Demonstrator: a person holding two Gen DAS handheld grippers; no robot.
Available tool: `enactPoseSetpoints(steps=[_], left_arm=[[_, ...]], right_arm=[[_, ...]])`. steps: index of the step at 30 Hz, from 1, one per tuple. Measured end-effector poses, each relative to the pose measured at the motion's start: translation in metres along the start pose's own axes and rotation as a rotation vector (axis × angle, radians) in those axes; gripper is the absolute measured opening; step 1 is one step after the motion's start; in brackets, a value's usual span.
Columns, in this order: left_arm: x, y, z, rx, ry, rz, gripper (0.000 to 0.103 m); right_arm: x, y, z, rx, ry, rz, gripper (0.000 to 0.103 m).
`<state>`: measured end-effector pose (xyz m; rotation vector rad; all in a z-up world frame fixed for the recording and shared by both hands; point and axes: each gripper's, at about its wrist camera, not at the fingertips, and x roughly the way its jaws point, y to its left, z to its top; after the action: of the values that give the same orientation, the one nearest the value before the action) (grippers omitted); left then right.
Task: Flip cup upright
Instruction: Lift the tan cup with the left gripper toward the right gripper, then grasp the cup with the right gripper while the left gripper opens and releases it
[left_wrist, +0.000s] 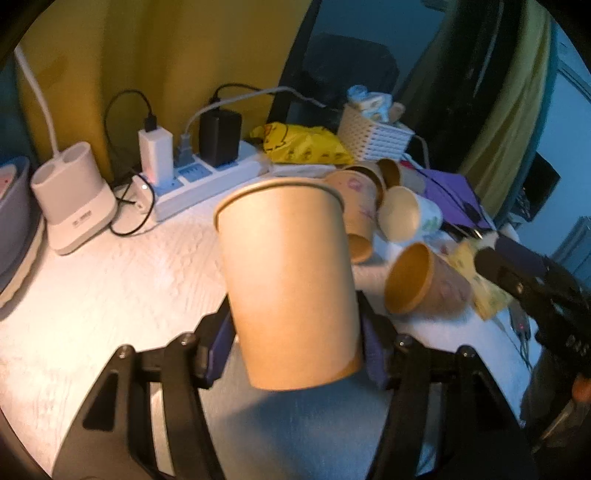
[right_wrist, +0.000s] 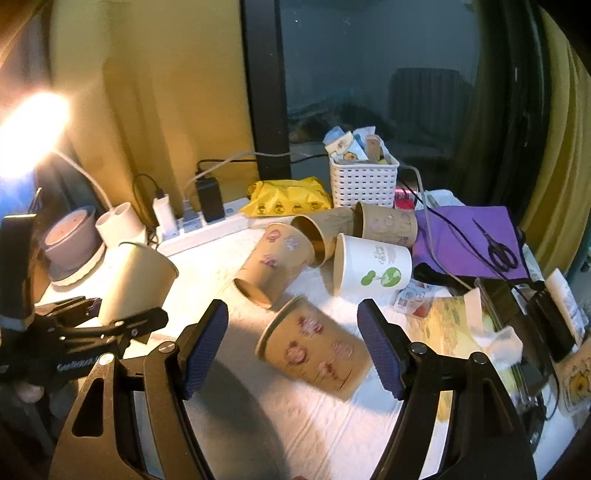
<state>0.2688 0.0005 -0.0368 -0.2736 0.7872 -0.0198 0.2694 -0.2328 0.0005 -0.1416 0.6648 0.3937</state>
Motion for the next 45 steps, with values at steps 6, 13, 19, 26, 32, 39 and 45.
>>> enactPoseSetpoints(steps=[6, 13, 19, 26, 32, 39, 45], left_arm=[[-0.045, -0.012, -0.033, 0.092, -0.047, -0.005, 0.061], [-0.085, -0.023, -0.068, 0.131, -0.110, -0.035, 0.061], [-0.111, -0.029, -0.105, 0.153, -0.148, -0.074, 0.061], [-0.140, -0.040, -0.151, 0.190, -0.181, -0.111, 0.061], [-0.160, -0.041, -0.177, 0.224, -0.233, -0.128, 0.061], [-0.181, -0.044, -0.200, 0.306, -0.303, -0.153, 0.061], [-0.192, -0.053, -0.210, 0.384, -0.358, -0.182, 0.061]], right_arm=[[-0.029, 0.017, -0.013, -0.004, -0.012, -0.018, 0.075], [-0.062, 0.035, -0.033, -0.009, -0.017, -0.020, 0.075], [-0.090, 0.050, -0.059, 0.005, -0.007, 0.027, 0.075], [-0.126, 0.074, -0.092, 0.026, 0.012, 0.164, 0.075], [-0.149, 0.094, -0.108, 0.042, 0.040, 0.333, 0.075], [-0.151, 0.111, -0.115, 0.070, 0.102, 0.498, 0.075], [-0.149, 0.116, -0.112, 0.113, 0.146, 0.599, 0.075]])
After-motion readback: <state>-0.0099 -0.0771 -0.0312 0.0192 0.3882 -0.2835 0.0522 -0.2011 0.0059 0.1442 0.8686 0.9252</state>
